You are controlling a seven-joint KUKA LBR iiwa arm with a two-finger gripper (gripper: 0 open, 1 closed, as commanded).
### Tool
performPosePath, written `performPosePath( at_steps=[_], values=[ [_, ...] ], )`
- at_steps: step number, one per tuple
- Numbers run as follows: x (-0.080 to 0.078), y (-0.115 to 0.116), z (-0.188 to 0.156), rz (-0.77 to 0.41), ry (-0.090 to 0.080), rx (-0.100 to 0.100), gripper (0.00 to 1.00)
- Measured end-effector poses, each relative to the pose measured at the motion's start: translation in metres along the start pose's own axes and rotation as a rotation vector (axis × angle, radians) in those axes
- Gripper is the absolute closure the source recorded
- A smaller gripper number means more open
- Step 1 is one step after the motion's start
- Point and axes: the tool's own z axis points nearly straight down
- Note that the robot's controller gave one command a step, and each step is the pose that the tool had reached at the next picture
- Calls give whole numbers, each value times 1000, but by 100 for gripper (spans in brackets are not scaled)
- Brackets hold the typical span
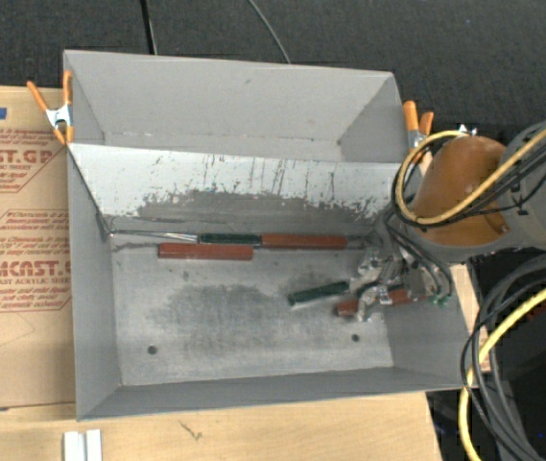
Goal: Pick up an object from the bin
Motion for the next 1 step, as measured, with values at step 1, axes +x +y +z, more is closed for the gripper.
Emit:
performPosePath(
  at_steps=[1],
  values=[
    [0,0,0,0,0,0,100]
  ],
)
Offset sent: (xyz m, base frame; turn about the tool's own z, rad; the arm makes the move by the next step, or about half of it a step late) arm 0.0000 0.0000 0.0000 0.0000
